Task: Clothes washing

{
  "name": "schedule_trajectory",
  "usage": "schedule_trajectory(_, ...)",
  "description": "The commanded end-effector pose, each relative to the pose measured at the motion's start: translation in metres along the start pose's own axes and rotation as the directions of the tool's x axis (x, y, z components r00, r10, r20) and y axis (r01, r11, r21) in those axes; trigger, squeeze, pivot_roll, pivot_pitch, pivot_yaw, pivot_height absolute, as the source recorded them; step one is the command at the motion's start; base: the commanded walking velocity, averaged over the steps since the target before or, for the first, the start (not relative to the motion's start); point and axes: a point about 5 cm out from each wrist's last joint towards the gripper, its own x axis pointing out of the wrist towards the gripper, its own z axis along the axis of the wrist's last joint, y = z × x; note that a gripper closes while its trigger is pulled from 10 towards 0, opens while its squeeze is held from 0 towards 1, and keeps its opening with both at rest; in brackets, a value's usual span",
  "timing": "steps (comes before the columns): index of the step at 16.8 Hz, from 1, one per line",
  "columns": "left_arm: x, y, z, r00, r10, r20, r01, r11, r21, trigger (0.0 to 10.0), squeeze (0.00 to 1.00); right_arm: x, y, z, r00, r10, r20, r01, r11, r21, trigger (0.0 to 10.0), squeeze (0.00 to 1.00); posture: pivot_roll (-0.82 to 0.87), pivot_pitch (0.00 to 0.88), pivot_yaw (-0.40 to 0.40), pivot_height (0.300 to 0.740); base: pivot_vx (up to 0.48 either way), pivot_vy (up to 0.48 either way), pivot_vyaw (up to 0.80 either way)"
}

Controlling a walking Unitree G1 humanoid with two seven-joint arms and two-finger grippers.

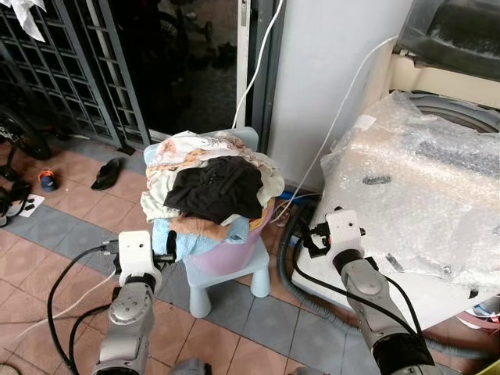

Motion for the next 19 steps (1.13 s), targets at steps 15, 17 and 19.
schedule_trajectory(15,-0.011,-0.005,-0.001,0.999,-0.048,-0.01,0.048,0.999,0.005,10.0,0.0,-0.008,0.014,0.014,0.983,0.165,0.085,-0.159,0.985,-0.071,10.0,0.0,-0.03,0.0,0.043,0.74,0.223,0.183,0.14)
schedule_trajectory(17,-0.012,-0.004,0.0,0.999,-0.045,-0.009,0.045,0.999,-0.013,10.0,0.0,-0.004,0.014,0.016,0.981,0.176,0.083,-0.17,0.983,-0.072,10.0,0.0,-0.03,0.0,0.048,0.74,0.161,0.0,0.0)
schedule_trajectory(19,-0.011,-0.004,0.0,0.999,-0.049,-0.016,0.049,0.999,-0.005,10.0,0.0,0.001,0.017,0.017,0.975,0.213,0.063,-0.208,0.975,-0.081,10.0,0.0,-0.03,0.0,0.056,0.74,0.0,0.0,0.0)
